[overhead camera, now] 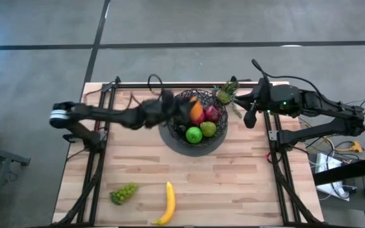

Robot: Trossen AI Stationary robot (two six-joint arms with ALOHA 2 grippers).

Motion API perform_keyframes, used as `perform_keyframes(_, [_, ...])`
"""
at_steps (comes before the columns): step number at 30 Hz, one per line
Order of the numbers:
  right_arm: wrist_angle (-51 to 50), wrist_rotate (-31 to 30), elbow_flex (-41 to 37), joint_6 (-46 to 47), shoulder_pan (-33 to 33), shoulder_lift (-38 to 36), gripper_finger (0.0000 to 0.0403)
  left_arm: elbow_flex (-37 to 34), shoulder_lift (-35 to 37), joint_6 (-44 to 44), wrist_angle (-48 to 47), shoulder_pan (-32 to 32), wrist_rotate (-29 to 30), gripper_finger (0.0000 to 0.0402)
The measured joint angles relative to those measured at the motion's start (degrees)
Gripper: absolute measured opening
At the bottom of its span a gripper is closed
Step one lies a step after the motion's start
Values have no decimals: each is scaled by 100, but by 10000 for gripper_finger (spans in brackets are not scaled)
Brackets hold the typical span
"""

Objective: Build produce basket
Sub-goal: Put the yellow mango into the black basket, then put the green grapes into the black basket

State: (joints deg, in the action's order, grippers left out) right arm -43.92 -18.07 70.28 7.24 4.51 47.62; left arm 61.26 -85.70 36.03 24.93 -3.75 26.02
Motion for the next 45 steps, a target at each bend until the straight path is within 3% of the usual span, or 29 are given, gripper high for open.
perform_keyframes(4, [-21, 1, 0, 360, -12, -65, 52, 367, -895, -886, 1272, -669, -6, 106])
perform_keyframes(10, [-19, 1, 0, 479, -15, -68, 52, 910, -1960, -945, 1290, -1192, -84, 125])
perform_keyframes(15, [-8, 2, 0, 555, -15, -68, 52, 1115, -2441, -947, 1299, -1334, -209, 130])
perform_keyframes(27, [-8, 1, 0, 537, -15, -57, 52, 1061, -2521, -938, -143, -1355, -223, 132])
perform_keyframes(32, [-7, -1, 0, 476, -15, -57, 52, 1076, -2521, -944, -387, -1396, -591, 136])
perform_keyframes(36, [-8, -1, 0, 477, -15, -57, 52, 1077, -2521, -942, -439, -1464, -783, 166])
perform_keyframes(45, [-13, 2, -8, 569, -15, -55, 52, 1227, -2427, -946, -551, -1667, -2058, 269])
